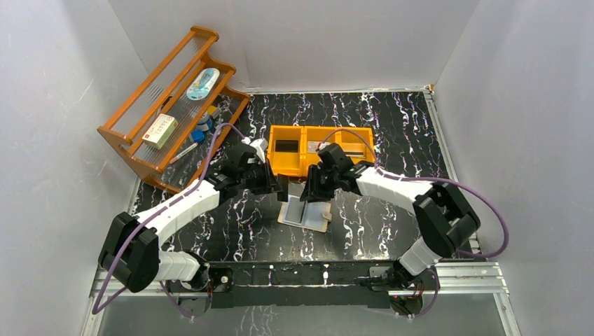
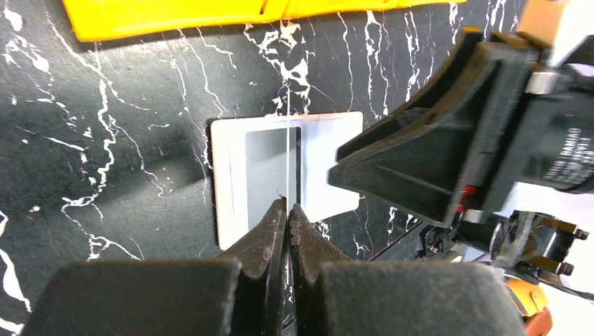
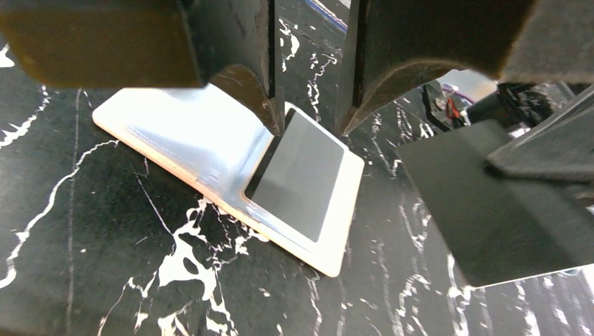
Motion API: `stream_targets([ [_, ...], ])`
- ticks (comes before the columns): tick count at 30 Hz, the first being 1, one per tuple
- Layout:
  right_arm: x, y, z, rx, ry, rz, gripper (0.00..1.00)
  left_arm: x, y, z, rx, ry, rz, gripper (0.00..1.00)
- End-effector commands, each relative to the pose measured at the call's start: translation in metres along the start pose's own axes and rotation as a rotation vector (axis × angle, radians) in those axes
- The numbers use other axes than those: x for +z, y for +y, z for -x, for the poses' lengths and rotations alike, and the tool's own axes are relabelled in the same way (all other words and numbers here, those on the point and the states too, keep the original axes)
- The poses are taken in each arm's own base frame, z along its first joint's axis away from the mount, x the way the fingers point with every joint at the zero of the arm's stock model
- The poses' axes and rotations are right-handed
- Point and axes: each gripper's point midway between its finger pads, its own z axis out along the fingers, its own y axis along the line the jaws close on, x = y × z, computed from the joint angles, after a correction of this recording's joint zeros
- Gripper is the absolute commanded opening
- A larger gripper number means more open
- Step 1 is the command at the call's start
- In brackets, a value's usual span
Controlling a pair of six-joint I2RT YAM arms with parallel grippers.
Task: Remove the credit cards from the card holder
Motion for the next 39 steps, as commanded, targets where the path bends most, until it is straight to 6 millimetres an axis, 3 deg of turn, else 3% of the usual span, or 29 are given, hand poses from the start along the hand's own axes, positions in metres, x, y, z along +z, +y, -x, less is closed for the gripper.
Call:
stream_targets([
  [1,-0.035,0.019,0.045,-0.007,-0.165,0.063,0.43,-0.017,-0.011,0.018,0.016,-0.051,-0.117,0.00],
  [4,-0.050,0.009,0.058,0.055,-0.199,0.118,0.50,-0.024,-0.021,0.022,0.010,-0.070,-0.216,0.00],
  [7,-0.068,0.010,0.072,0.072,-0.280,0.219,0.64,-0.031,-0.035,0.024,-0.013,-0.082,-0.324,0.00],
  [9,-0.080,0.019,0.077,0.053,-0.331,0.282,0.71,-0.038,-0.048,0.025,-0.022,-0.079,-0.422,0.00],
  [13,-0.099,0.044,0.078,-0.026,-0.337,0.412,0.71,-0.049,-0.066,0.030,-0.037,-0.094,-0.552,0.00],
  [17,-0.110,0.077,0.071,-0.054,-0.274,0.610,0.67,-0.055,-0.078,0.032,-0.055,-0.098,-0.637,0.00],
  [24,-0.117,0.101,0.063,-0.111,-0.216,0.750,0.61,-0.059,-0.089,0.038,-0.089,-0.109,-0.722,0.00],
  [31,-0.112,0.102,0.053,-0.116,-0.153,0.784,0.43,-0.058,-0.093,0.040,-0.106,-0.096,-0.757,0.00],
  [39,-0.119,0.109,0.052,-0.107,-0.150,0.850,0.29,-0.058,-0.093,0.038,-0.114,-0.086,-0.760,0.00],
])
